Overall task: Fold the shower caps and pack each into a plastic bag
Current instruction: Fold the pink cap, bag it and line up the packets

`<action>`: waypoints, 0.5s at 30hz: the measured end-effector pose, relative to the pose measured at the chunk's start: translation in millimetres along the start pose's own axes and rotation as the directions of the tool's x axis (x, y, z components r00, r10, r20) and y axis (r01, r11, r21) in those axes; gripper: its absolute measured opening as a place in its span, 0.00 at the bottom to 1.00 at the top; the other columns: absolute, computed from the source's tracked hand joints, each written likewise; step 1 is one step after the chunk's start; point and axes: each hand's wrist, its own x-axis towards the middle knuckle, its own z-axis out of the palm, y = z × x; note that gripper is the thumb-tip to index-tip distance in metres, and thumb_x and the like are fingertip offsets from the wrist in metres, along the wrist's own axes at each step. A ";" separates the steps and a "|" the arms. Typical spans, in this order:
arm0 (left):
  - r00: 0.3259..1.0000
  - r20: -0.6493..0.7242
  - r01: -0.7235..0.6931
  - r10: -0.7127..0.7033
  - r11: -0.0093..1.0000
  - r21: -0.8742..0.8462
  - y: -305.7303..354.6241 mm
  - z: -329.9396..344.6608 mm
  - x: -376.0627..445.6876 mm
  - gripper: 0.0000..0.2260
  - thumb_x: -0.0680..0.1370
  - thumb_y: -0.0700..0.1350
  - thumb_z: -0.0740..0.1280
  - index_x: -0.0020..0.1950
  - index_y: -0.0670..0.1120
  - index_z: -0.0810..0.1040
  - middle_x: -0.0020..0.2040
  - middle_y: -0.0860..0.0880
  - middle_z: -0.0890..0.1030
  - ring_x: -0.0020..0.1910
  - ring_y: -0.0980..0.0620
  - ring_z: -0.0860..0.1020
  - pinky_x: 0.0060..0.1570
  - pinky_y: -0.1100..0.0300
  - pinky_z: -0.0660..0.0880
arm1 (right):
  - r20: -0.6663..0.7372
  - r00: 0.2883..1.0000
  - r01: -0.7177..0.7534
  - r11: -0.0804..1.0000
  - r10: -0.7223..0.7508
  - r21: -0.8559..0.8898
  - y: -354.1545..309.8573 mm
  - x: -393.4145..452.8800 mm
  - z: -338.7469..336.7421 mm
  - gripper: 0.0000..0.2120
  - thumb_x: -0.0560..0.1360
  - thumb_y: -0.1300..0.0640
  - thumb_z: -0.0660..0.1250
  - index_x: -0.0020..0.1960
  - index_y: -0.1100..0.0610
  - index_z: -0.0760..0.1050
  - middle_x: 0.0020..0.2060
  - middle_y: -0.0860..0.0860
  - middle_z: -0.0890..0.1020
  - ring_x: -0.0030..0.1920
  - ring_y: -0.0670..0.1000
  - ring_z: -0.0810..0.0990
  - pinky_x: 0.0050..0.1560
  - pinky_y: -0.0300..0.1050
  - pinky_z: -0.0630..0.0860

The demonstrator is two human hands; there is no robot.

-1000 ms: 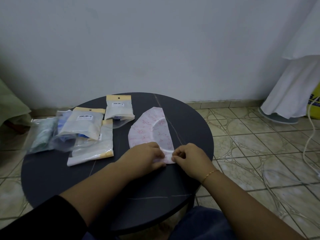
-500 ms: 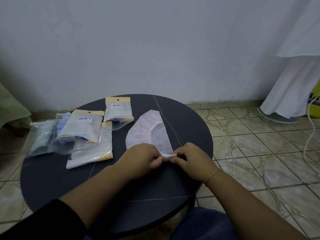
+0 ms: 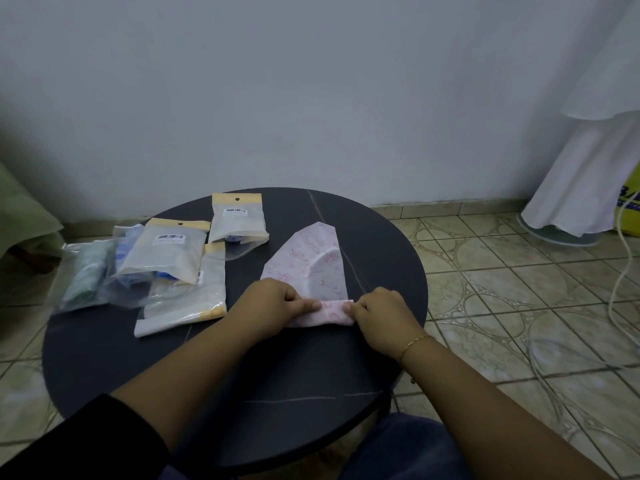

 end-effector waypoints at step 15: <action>0.997 -0.078 0.021 -0.011 0.991 0.133 7.9 9.9 -2.2 0.12 0.73 0.57 0.68 0.44 0.50 0.76 0.43 0.52 0.78 0.41 0.55 0.76 0.42 0.61 0.72 | -0.146 0.989 -0.028 0.999 0.030 0.015 -6.7 -2.2 4.9 0.14 0.76 0.45 0.63 0.51 0.55 0.75 0.51 0.51 0.74 0.56 0.52 0.69 0.54 0.47 0.71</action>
